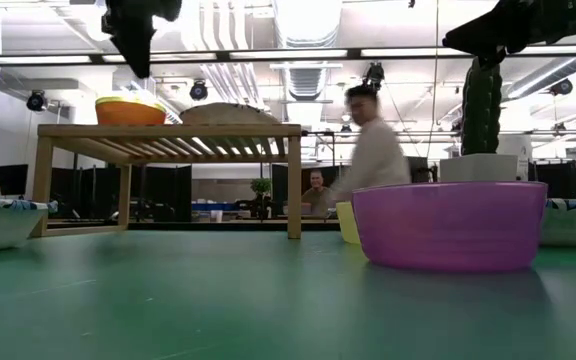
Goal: Place and stack bowls onto a shelf
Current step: Stack the blue patterned bowl on top of another blue patterned bowl on the shelf
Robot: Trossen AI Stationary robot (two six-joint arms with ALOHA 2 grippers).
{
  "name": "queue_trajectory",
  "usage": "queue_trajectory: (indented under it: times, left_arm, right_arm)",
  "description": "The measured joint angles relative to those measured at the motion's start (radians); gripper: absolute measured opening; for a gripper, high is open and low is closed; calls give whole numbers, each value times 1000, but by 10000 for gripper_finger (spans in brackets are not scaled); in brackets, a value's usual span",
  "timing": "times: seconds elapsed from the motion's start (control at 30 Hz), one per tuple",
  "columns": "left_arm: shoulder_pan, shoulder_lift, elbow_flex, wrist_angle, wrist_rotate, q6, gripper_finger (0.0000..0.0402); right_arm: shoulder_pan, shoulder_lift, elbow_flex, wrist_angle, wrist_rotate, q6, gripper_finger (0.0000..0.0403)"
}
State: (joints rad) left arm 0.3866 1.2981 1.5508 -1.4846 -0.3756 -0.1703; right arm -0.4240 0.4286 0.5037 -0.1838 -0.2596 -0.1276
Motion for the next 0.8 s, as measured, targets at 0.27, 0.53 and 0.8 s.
queue_trajectory:
  times: [0.27,0.53,0.8]
  left_arm:
    - [-108,-166,-87,207,0,-108,134]
    - [-292,-302,-350,646,-2,-179,127]
    - [-440,-319,-573,1097,-2,-77,127]
  right_arm:
    - [0,0,-3,-1,0,26,70]
    - [1,0,-12,1,-1,124,70]
    - [29,1,-17,6,-9,247,70]
